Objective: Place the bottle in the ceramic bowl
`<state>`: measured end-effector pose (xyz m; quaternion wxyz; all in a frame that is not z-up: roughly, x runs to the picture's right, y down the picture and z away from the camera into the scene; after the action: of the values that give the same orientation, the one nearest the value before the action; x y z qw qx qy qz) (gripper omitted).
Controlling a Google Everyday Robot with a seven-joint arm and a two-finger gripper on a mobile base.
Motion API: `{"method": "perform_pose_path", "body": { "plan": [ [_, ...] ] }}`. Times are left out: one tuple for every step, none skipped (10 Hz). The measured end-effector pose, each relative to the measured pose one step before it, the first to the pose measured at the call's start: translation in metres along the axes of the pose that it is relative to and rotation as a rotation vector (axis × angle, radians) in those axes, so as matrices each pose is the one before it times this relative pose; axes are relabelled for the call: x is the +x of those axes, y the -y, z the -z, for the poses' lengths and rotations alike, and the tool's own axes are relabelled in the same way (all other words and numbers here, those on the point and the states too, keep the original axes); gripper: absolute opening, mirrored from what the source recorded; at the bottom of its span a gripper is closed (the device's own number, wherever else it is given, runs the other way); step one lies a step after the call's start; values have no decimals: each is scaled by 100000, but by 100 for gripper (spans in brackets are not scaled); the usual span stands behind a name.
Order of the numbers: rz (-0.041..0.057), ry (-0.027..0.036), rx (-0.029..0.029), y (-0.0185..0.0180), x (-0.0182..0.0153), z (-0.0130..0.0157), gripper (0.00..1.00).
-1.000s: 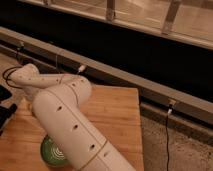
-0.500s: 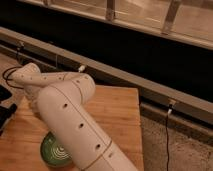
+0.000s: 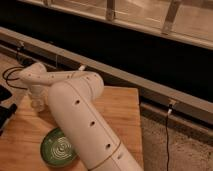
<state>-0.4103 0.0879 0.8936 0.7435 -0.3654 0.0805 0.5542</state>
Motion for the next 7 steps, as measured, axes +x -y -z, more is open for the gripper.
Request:
{"method": "perform_pose_path", "body": {
  "plan": [
    [-145, 2168, -5208, 446, -2, 620, 0],
    [-274, 2870, -5229, 829, -132, 900, 0],
    [-222, 3205, -4197, 963, -106, 1335, 0],
    [368, 2193, -4081, 756, 84, 1205, 0],
    [160, 1840, -3018, 1207, 25, 1042, 0],
    [1103, 2414, -5426, 1403, 255, 1490, 0],
    [1989, 2200, -4884, 935, 485, 1408, 0]
  ]
}}
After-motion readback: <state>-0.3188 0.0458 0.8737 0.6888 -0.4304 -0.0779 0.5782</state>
